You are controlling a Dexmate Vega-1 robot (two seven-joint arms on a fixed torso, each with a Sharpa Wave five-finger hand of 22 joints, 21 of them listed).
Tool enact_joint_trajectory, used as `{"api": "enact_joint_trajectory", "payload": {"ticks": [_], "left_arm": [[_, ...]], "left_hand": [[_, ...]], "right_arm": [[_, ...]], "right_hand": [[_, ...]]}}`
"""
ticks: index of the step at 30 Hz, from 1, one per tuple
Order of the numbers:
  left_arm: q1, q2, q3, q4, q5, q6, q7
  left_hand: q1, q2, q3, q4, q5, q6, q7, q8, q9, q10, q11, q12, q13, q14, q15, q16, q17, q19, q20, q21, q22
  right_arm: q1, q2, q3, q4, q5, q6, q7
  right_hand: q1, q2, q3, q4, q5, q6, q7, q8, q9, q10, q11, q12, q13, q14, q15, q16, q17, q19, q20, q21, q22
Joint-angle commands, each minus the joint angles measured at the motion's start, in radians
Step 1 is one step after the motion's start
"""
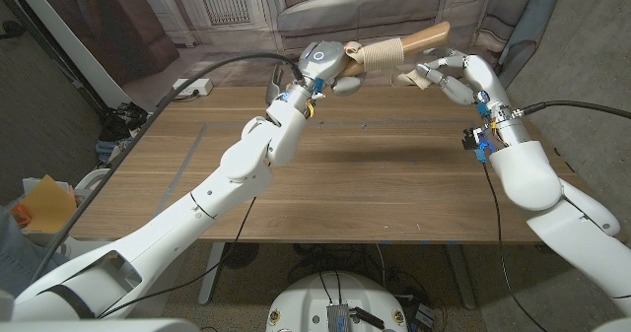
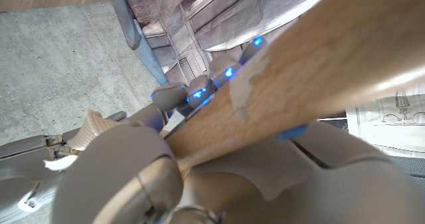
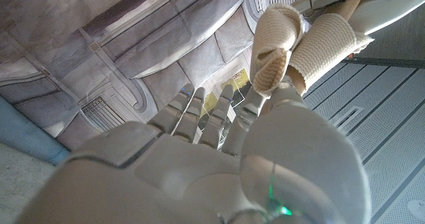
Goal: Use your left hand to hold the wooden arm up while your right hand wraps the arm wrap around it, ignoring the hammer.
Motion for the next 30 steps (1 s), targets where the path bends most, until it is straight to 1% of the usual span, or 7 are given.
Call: {"api": "enact_joint_trajectory", "payload": {"ticks": [1, 6, 8, 9, 12, 15, 30], "left_arm": [[0.011, 0.001, 0.0, -0.009, 0.019, 0.024, 0.01], [0.016, 0.005, -0.004, -0.012, 0.021, 0.032, 0.007], [0.018, 0.007, -0.006, -0.012, 0.019, 0.034, 0.005], [0.019, 0.009, -0.008, -0.013, 0.018, 0.034, 0.006], [0.022, 0.014, -0.011, -0.015, 0.014, 0.033, 0.005], [0.025, 0.02, -0.014, -0.016, 0.01, 0.03, 0.006], [0.045, 0.057, -0.038, -0.022, -0.024, -0.005, 0.031]], "left_hand": [[-0.001, 0.005, -0.001, 0.002, 0.0, 0.002, 0.003, 0.005, 0.01, 0.008, -0.003, 0.007, 0.005, 0.008, -0.004, 0.133, 0.066, -0.001, -0.049, 0.001, 0.0], [0.0, 0.005, -0.001, 0.001, 0.0, 0.004, 0.005, 0.002, 0.007, 0.01, -0.003, 0.006, 0.003, 0.005, -0.004, 0.127, 0.059, 0.001, -0.05, 0.001, 0.0], [0.0, 0.005, -0.001, 0.001, 0.0, -0.001, -0.001, 0.001, 0.008, 0.008, -0.001, 0.007, 0.005, 0.004, -0.004, 0.127, 0.059, 0.001, -0.05, 0.004, 0.003], [0.0, 0.005, -0.001, 0.001, 0.0, -0.002, 0.002, 0.008, 0.019, 0.009, -0.001, 0.007, 0.005, 0.008, -0.004, 0.131, 0.063, 0.001, -0.051, 0.003, 0.001], [0.001, 0.005, 0.0, 0.001, 0.0, 0.002, 0.001, -0.003, 0.002, 0.008, 0.003, 0.004, 0.001, 0.003, -0.004, 0.124, 0.056, 0.0, -0.051, 0.003, 0.002], [0.002, 0.004, -0.001, 0.0, 0.0, 0.004, 0.002, -0.002, 0.002, 0.007, -0.003, 0.007, 0.006, 0.005, -0.004, 0.128, 0.06, 0.004, -0.05, 0.0, -0.005], [0.004, 0.005, -0.001, 0.001, 0.0, 0.005, 0.003, 0.0, 0.01, 0.01, -0.002, 0.002, -0.001, 0.005, -0.004, 0.128, 0.061, 0.003, -0.05, -0.002, -0.007]], "right_arm": [[-0.042, 0.059, 0.008, -0.01, -0.064, 0.043, -0.02], [-0.054, 0.082, 0.009, -0.013, -0.08, 0.062, -0.027], [-0.059, 0.092, 0.009, -0.015, -0.087, 0.066, -0.031], [-0.061, 0.097, 0.01, -0.016, -0.09, 0.07, -0.033], [-0.068, 0.11, 0.009, -0.021, -0.1, 0.075, -0.038], [-0.075, 0.124, 0.006, -0.028, -0.114, 0.081, -0.045], [-0.089, 0.175, -0.034, -0.058, -0.18, 0.05, -0.071]], "right_hand": [[0.004, -0.007, 0.002, -0.003, 0.002, -0.001, -0.006, -0.002, 0.0, -0.002, -0.001, -0.002, 0.003, 0.003, -0.003, 0.004, 0.004, 0.004, 0.004, 0.004, 0.003], [0.005, -0.009, 0.001, -0.004, 0.001, 0.0, -0.006, -0.003, -0.003, -0.002, 0.0, -0.003, 0.003, 0.003, -0.001, 0.004, 0.003, 0.005, 0.005, 0.005, 0.003], [0.005, -0.009, 0.001, -0.004, 0.001, -0.001, -0.006, -0.004, -0.004, -0.003, 0.0, -0.003, 0.003, 0.004, 0.001, 0.004, 0.003, 0.005, 0.006, 0.005, 0.003], [0.005, -0.009, 0.001, -0.004, 0.001, -0.001, -0.006, -0.005, -0.005, -0.005, -0.001, -0.004, 0.003, 0.003, 0.002, 0.004, 0.003, 0.005, 0.006, 0.005, 0.003], [0.004, -0.009, 0.001, -0.004, 0.001, 0.0, -0.006, -0.005, -0.006, -0.004, 0.0, -0.004, 0.003, 0.003, 0.003, 0.004, 0.003, 0.005, 0.009, 0.005, 0.003], [0.004, -0.009, 0.001, -0.004, 0.001, 0.0, -0.006, -0.006, -0.007, -0.004, 0.0, -0.004, 0.003, 0.003, 0.003, 0.004, 0.003, 0.005, 0.009, 0.005, 0.003], [0.006, -0.012, -0.001, -0.007, 0.001, 0.002, -0.006, -0.009, -0.014, -0.005, 0.002, -0.005, 0.003, 0.002, 0.016, 0.003, 0.002, 0.01, 0.015, 0.007, 0.003]]}}
